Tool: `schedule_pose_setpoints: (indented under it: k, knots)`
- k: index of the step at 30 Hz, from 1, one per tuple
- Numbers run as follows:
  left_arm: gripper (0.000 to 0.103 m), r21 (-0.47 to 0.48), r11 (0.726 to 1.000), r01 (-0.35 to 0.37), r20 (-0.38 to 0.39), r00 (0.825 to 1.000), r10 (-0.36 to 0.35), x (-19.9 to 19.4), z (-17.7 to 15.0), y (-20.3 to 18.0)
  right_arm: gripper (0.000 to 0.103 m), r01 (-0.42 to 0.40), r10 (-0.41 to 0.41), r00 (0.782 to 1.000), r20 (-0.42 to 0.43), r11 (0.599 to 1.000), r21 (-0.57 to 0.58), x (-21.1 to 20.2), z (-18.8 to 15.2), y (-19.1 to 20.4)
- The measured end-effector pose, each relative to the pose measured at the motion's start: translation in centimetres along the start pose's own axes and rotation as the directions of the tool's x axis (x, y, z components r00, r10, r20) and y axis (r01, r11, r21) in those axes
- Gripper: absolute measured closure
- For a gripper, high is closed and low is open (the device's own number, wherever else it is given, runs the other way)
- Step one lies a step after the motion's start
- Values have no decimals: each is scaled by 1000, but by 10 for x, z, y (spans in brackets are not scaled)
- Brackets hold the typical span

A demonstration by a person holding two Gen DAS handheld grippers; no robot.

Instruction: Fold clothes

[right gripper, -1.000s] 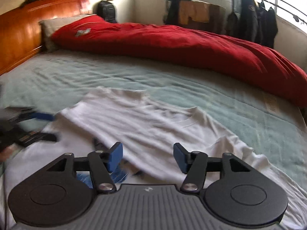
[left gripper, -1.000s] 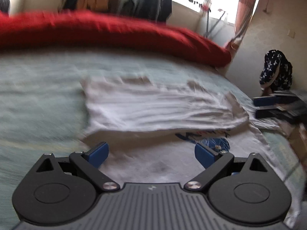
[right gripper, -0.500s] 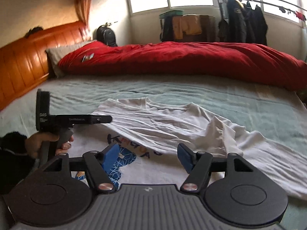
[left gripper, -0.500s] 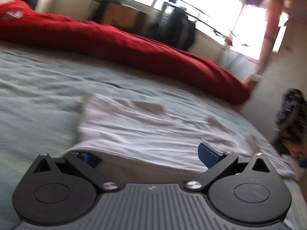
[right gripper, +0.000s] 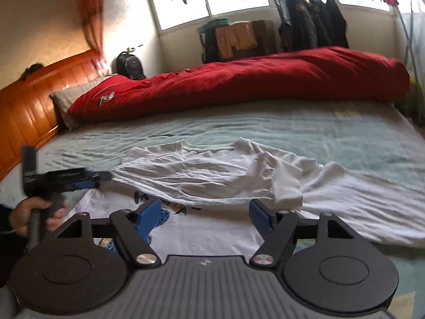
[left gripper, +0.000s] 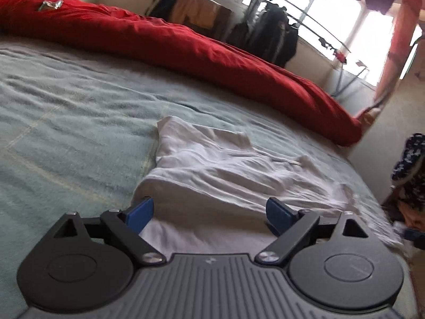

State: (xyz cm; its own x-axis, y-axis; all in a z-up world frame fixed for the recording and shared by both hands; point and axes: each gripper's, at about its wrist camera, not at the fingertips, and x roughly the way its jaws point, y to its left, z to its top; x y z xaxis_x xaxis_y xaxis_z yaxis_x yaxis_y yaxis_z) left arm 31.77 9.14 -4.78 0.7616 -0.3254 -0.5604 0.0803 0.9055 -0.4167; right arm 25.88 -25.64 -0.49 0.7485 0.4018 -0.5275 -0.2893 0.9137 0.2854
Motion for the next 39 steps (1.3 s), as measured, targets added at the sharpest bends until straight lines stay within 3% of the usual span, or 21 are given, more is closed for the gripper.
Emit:
schedule_pose_setpoints:
  k: [4,7,10,13,14,15,16,17,21,23,26,29,32,33,36,39]
  knots:
    - [10,31,999,27,19,999,-28,-22,9,-5,26,-48,48,999,2,973,227,19,2,-41]
    - [10,53,998,31,21,999,-32,-22,12,-10,27,-121,132,991,12,865,488,43,-7,-87]
    - [10,51,998,41,8,999,-42,-17,7,-13,31,-141,158,987,30,755,640,64,-20,-118]
    - [10,50,998,47,-20,999,-46,-12,-1,-13,44,-122,128,991,41,723,680,83,-25,-130]
    - [10,52,998,44,-26,999,-43,-10,-2,-14,54,-115,115,992,46,721,683,87,-25,-132]
    - [10,53,998,41,-30,999,-40,-10,-4,-13,60,-108,101,994,50,727,679,91,-24,-132]
    - [10,52,998,43,-30,999,-41,-11,-4,-12,75,-93,82,995,48,747,658,92,-22,-131]
    - [10,51,998,44,-31,999,-42,-12,-4,-11,81,-77,65,997,42,765,639,91,-20,-129]
    - [10,56,998,39,-21,999,-38,-18,-3,-7,82,-72,37,997,72,810,582,65,-15,-119]
    - [10,62,998,33,-18,999,-32,-20,-1,-6,81,-23,3,999,38,829,559,53,-15,-116]
    - [10,64,997,42,-12,999,-41,-22,2,-6,73,105,-65,993,-94,849,518,49,-17,-112]
    - [12,96,994,44,23,999,-46,-25,11,-8,61,173,-138,984,-110,875,452,37,-15,-99]
    - [19,158,987,3,85,996,-16,-22,29,-10,42,116,-119,993,-19,904,411,26,-7,-76]
    - [29,179,983,-30,107,994,11,-18,37,-11,41,87,-100,995,14,915,394,24,-3,-67]
    - [42,195,973,-128,91,990,112,7,63,-7,39,18,-43,996,75,953,301,28,4,-41]
    - [42,235,946,-223,50,975,217,43,77,-6,37,-20,-3,994,110,979,201,34,12,-23]
